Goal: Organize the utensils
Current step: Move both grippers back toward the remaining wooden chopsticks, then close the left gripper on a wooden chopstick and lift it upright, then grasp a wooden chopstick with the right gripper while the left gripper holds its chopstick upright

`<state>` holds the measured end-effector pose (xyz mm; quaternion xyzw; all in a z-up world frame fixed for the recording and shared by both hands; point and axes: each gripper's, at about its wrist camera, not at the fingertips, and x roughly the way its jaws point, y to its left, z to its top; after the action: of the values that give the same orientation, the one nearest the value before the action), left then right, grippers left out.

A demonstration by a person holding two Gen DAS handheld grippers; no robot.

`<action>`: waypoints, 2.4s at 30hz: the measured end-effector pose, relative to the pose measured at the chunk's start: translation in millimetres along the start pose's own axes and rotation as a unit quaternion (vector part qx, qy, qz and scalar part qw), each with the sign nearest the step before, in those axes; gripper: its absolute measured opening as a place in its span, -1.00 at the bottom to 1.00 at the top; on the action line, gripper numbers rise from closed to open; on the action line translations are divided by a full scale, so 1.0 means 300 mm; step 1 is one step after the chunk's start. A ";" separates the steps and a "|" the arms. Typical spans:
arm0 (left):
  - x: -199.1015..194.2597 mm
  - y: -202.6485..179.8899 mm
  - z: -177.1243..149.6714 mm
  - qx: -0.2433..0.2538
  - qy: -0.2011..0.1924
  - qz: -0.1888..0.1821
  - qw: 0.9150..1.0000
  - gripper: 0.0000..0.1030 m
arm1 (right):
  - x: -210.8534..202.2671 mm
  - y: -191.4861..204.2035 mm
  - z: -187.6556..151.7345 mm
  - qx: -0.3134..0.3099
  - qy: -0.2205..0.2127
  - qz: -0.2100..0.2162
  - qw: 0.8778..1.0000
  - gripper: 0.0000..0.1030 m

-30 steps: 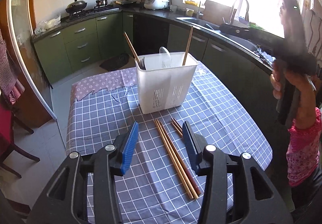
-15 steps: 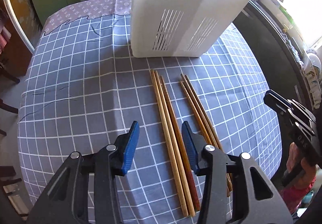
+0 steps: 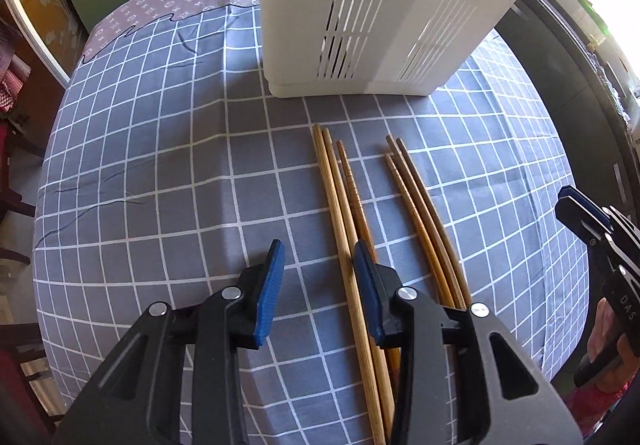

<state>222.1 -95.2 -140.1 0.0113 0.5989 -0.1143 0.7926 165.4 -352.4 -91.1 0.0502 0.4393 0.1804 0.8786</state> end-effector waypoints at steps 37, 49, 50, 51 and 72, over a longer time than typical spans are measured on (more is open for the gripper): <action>-0.271 -0.066 0.005 0.038 -0.121 0.013 0.992 -0.88 | 0.028 0.050 0.030 -0.019 0.024 0.018 0.999 -0.71; -0.482 0.043 -0.193 0.044 -0.249 0.022 0.967 -0.88 | 0.223 0.170 0.085 -0.060 0.104 0.011 0.993 -0.54; -0.490 0.041 -0.203 0.045 -0.253 0.021 0.966 -0.88 | 0.236 0.175 0.090 -0.062 0.107 0.007 0.992 -0.54; -0.497 0.040 -0.214 0.047 -0.256 0.021 0.965 -0.88 | 0.247 0.183 0.095 -0.065 0.110 0.006 0.992 -0.54; -0.538 0.059 -0.267 0.059 -0.269 0.019 0.961 -0.88 | 0.353 0.263 0.104 -0.098 0.135 -0.036 0.985 -0.54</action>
<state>108.4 -38.5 -11.3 0.0378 0.3551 -0.1333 0.9245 226.8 -238.5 -132.4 -0.0772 0.5357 0.1962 0.8177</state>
